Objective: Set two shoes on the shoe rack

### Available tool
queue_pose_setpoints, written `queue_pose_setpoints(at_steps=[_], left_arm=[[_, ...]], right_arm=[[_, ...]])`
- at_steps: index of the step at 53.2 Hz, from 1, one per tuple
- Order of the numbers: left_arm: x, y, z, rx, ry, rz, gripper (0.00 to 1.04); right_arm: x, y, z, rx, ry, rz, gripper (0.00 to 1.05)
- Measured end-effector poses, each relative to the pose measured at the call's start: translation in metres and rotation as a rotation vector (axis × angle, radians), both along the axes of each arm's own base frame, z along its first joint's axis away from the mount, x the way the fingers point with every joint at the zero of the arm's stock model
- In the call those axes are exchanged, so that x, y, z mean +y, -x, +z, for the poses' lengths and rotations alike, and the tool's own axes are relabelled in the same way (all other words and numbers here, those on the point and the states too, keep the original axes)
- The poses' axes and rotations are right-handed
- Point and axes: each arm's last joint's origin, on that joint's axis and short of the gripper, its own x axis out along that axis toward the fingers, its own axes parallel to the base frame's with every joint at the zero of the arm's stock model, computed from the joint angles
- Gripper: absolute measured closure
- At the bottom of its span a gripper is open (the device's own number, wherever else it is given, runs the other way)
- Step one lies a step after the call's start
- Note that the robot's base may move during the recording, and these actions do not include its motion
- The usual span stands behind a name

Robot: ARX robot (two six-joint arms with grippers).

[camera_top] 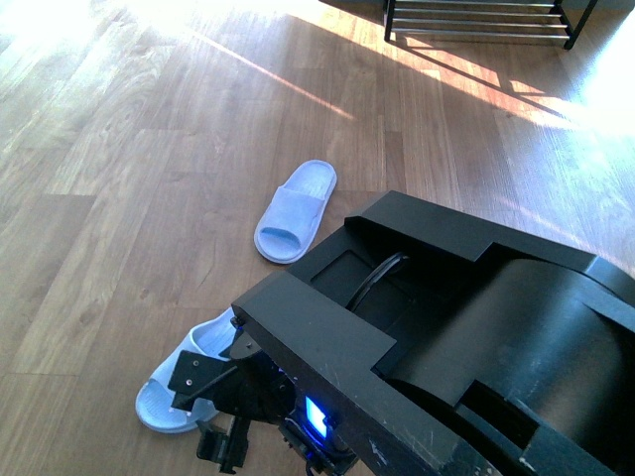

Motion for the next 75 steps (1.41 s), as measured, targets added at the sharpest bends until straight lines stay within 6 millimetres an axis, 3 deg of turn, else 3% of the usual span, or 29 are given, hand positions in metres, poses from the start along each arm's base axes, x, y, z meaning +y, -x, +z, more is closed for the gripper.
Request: queue_pose_setpoints(at_steps=[7, 19, 32, 38, 56, 63, 67, 75], left_arm=[[0.0, 0.0, 0.0, 0.0, 0.0, 0.0, 0.09], [0.0, 0.0, 0.0, 0.0, 0.0, 0.0, 0.09], [0.0, 0.0, 0.0, 0.0, 0.0, 0.0, 0.09], [0.0, 0.0, 0.0, 0.0, 0.0, 0.0, 0.09], [0.0, 0.0, 0.0, 0.0, 0.0, 0.0, 0.09], [0.0, 0.0, 0.0, 0.0, 0.0, 0.0, 0.09], [0.0, 0.0, 0.0, 0.0, 0.0, 0.0, 0.09], [0.0, 0.0, 0.0, 0.0, 0.0, 0.0, 0.09]], right_arm=[[-0.006, 0.0, -0.008, 0.009, 0.043, 0.021, 0.12], [-0.027, -0.002, -0.005, 0.004, 0.049, 0.001, 0.55], [-0.044, 0.001, 0.004, 0.038, 0.028, -0.057, 0.87], [-0.058, 0.0, 0.016, 0.055, -0.01, -0.16, 1.03], [-0.119, -0.029, 0.121, -0.024, -0.205, -0.634, 1.03], [-0.169, -0.032, 0.178, -0.053, -0.251, -0.837, 1.03], [-0.207, -0.032, 0.221, -0.083, -0.281, -0.967, 1.03], [-0.26, -0.015, 0.296, -0.155, -0.348, -1.121, 1.03]])
